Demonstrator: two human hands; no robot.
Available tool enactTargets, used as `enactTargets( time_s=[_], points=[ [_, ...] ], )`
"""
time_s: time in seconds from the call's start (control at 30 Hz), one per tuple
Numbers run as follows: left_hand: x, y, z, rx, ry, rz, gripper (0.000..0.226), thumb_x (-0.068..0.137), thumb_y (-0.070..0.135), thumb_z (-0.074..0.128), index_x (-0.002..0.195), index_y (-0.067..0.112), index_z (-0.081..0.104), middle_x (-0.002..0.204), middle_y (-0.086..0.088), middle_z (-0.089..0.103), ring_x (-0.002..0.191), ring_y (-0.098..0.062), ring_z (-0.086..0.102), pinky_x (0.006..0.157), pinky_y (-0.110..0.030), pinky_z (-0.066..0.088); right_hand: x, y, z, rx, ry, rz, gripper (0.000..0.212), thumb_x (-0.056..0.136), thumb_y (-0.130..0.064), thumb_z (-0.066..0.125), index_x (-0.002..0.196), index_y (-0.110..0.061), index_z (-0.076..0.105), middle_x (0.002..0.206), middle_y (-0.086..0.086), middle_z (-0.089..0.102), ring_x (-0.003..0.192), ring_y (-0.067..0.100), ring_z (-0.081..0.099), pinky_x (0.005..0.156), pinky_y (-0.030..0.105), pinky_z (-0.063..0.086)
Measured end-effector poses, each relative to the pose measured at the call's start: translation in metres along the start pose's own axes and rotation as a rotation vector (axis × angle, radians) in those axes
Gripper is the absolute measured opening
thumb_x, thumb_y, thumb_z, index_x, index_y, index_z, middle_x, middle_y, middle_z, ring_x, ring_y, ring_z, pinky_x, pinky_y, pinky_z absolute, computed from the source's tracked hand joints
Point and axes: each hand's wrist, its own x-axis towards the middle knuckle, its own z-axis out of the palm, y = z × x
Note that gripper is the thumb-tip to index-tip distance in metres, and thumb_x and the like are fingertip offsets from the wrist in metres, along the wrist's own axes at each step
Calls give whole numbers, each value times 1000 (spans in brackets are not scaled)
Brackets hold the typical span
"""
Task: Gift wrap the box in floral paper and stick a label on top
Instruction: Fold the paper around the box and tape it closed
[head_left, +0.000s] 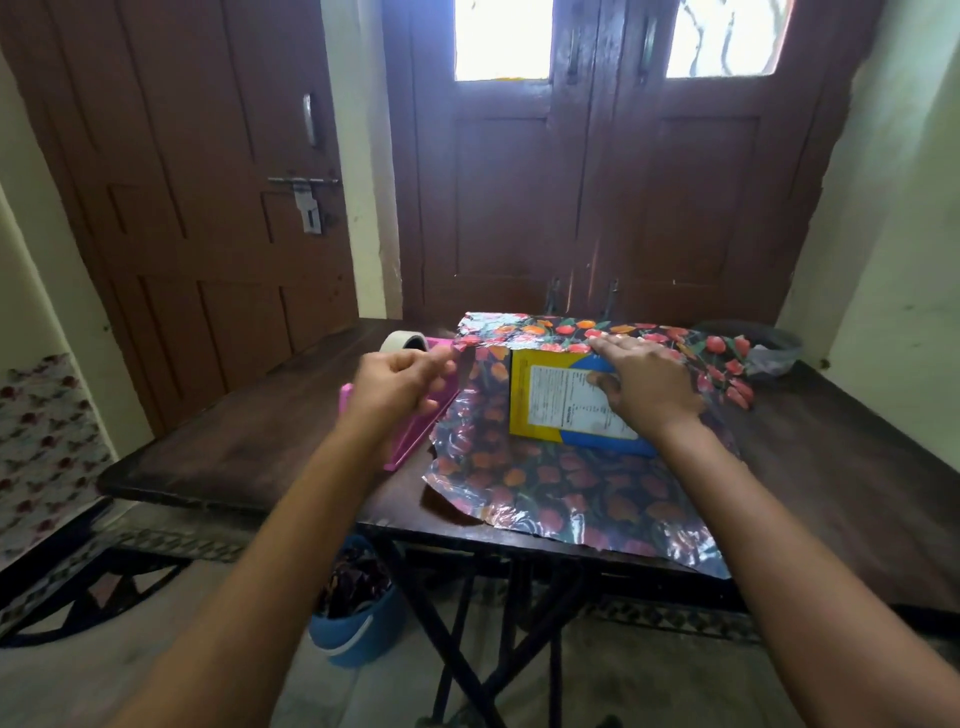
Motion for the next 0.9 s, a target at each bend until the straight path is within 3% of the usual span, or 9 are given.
enactTargets(
  time_s=[0.13, 0.3, 0.4, 0.6, 0.9],
  points=[
    [12, 0, 87, -168, -32, 2, 24, 89, 24, 62, 67, 14, 63, 47, 10, 57, 42, 0, 49, 44, -15, 39, 1, 2, 0, -5, -1, -6, 49, 91, -27, 57, 138, -21, 44, 139, 1, 50, 127, 22, 45, 103, 32, 34],
    [30, -7, 142, -179, 57, -53, 29, 87, 23, 63, 60, 16, 61, 58, 2, 59, 54, -10, 56, 48, -19, 40, 2, 2, 2, -32, 19, -17, 47, 93, -27, 52, 139, -22, 42, 142, -1, 47, 129, 19, 44, 104, 30, 34],
    [36, -10, 151, -156, 63, -54, 31, 86, 23, 65, 56, 16, 60, 57, 1, 59, 49, -9, 56, 51, -21, 42, 3, 3, 3, -34, 31, -23, 46, 95, -24, 49, 140, -21, 42, 142, 0, 46, 130, 18, 43, 105, 30, 34],
    [43, -13, 155, -14, 96, -68, 34, 83, 27, 67, 51, 17, 60, 61, -5, 65, 65, -25, 66, 62, -35, 53, 2, 4, 3, -17, 53, -31, 44, 95, -23, 48, 138, -19, 44, 141, 2, 48, 129, 19, 45, 103, 31, 37],
    [48, -22, 153, 199, 130, 31, 38, 78, 50, 67, 56, 19, 66, 64, 0, 70, 63, -18, 66, 57, -32, 53, 4, 6, 6, -6, 68, -32, 45, 94, -23, 51, 138, -19, 44, 140, 1, 49, 128, 18, 46, 105, 30, 36]
  ],
)
